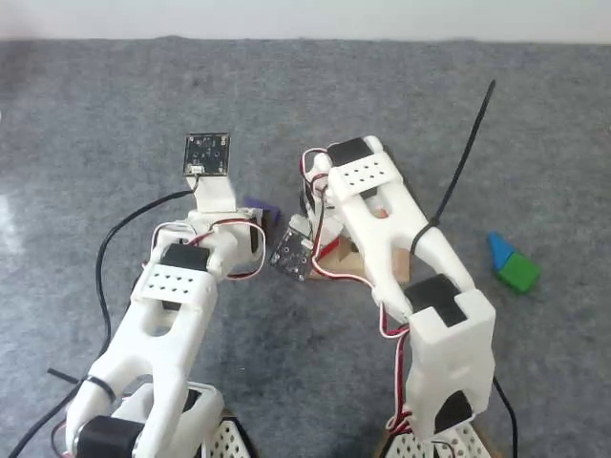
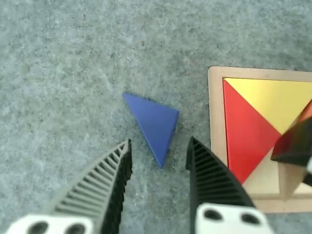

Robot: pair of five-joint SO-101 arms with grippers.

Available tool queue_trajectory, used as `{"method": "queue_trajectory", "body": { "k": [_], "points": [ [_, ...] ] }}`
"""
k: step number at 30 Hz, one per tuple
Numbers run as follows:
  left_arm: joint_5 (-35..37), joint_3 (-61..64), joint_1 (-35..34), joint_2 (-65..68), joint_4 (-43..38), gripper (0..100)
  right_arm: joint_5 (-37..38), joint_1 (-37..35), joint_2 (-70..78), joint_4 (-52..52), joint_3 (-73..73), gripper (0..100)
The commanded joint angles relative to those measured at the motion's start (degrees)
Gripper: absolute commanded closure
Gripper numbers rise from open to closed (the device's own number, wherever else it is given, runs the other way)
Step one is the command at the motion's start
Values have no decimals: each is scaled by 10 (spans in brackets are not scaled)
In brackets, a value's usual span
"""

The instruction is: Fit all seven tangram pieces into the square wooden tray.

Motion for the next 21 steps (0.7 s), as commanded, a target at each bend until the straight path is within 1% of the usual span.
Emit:
{"method": "queue_trajectory", "body": {
  "k": [1, 6, 8, 10, 13, 15, 21],
  "points": [
    [-3, -15, 0, -18, 1, 818, 15, 15, -1, 7, -12, 989],
    [-3, -15, -1, -19, 1, 818, 13, 23, -3, 1, -13, 987],
    [-2, -14, -15, -22, 3, 818, 12, 23, -2, 2, -13, 985],
    [1, -18, -37, -22, 2, 818, 10, 24, -1, 1, -13, 962],
    [3, -27, -55, -22, 4, 817, -28, 24, 0, 0, -29, 899],
    [2, -27, -52, -20, 4, 817, -40, 25, 2, 0, -45, 890],
    [-1, -26, -44, -18, 4, 817, -40, 30, 1, 5, -55, 887]
  ]
}}
